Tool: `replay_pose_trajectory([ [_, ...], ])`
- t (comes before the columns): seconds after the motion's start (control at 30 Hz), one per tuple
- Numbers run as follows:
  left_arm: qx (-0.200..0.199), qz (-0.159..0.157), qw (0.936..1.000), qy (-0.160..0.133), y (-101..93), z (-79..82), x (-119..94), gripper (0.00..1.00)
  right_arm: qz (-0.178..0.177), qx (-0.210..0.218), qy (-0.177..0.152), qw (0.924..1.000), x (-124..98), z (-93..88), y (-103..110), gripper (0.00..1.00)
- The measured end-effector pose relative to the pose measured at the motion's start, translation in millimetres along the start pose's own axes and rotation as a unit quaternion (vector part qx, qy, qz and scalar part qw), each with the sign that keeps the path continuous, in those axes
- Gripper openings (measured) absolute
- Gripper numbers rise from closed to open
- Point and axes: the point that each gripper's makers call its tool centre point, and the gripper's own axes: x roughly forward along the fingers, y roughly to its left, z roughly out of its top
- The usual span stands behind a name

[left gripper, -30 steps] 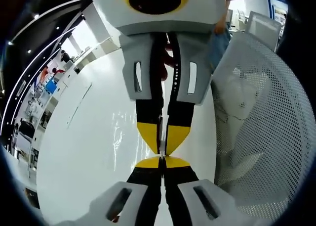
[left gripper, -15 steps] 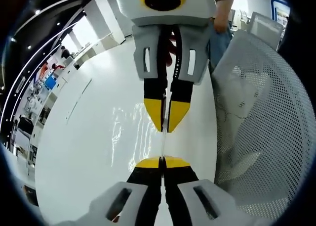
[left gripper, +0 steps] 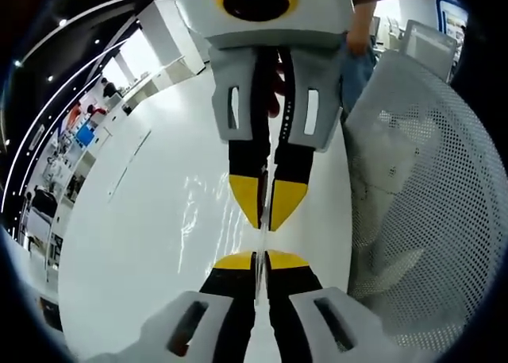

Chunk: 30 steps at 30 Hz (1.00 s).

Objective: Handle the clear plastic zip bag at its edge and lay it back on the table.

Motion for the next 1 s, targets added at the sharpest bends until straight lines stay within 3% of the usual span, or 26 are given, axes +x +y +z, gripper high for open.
replay_pose_trajectory([
  [0.53,0.006,-0.016,0.9999,0.003,-4.8,1.1,2,0.00,0.006,-0.003,-0.002,1.0000,-3,-1.0,2,0.00],
  [1.0,-0.001,-0.016,0.9998,0.006,-2.5,0.7,2,0.00,0.000,0.007,0.014,0.9999,-16,-23.1,-4,0.00],
])
